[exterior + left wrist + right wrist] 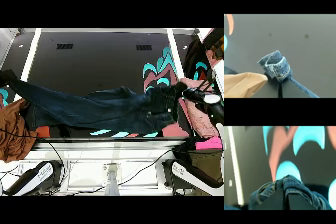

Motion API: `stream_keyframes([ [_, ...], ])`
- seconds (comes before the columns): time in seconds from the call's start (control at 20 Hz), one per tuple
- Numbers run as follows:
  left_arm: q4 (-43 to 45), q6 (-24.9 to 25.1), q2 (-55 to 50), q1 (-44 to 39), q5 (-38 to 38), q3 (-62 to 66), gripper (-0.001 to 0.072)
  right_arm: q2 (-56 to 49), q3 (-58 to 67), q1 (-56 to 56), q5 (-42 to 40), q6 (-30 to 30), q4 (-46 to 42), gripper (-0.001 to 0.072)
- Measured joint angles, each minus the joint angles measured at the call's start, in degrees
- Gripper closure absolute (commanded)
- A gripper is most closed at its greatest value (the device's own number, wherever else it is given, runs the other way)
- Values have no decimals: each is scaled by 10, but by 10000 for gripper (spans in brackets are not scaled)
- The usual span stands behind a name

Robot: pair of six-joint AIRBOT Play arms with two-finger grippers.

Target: Fold the clothes and pants, and hang the long-sleeved shirts on hangers.

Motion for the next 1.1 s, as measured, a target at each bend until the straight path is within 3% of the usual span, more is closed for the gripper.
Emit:
stream_keyframes([
  [0.45, -64, -21, -89, -65, 118, 14, 683, -126, 196, 36, -82, 20, 1, 680],
  [0.75, -76, -60, -207, -116, 166, 160, 683, -174, 260, 59, -154, 43, 1, 679],
  [0.95, -86, -72, -242, -127, 139, 275, 679, -192, 273, 67, -178, 48, 1, 679],
  [1.1, -124, -69, -227, -133, 42, 330, 678, -196, 276, 69, -197, 50, 2, 680],
])
